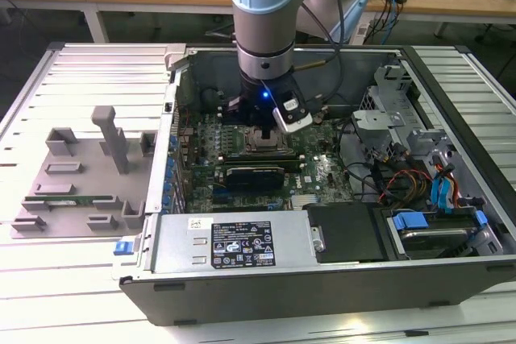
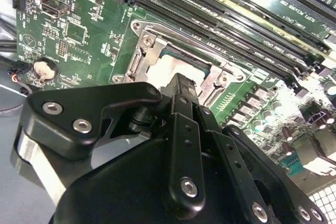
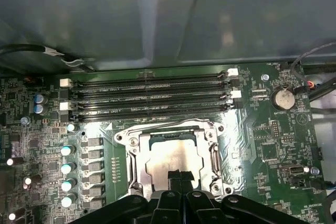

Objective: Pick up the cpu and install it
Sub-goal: 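Install the second cpu locking lever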

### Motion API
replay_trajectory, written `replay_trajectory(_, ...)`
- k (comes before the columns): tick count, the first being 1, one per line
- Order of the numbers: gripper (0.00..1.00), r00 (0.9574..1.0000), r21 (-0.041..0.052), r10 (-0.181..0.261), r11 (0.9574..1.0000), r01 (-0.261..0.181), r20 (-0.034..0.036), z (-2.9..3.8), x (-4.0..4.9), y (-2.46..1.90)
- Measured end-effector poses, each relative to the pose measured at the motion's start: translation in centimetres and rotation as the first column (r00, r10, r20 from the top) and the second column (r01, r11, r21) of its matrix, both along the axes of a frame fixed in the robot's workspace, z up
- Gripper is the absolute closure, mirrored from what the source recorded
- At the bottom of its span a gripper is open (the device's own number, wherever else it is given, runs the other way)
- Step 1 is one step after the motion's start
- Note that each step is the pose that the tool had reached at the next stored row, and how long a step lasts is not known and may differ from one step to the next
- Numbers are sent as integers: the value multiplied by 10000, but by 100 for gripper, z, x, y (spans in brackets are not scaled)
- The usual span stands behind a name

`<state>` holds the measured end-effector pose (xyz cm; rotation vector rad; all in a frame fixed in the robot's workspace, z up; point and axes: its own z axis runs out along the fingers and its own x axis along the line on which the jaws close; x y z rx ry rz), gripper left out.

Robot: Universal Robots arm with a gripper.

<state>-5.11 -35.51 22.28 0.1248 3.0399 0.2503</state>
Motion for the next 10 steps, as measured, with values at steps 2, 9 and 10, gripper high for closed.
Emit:
replay_trajectory(2, 89, 10000, -9, 13, 10000, -13, -1, 37, 1, 8)
replay_trajectory(9, 89, 10000, -53, 13, 10000, -13, -1, 84, 0, 10)
replay_trajectory(10, 89, 10000, -53, 13, 10000, -13, -1, 84, 0, 10)
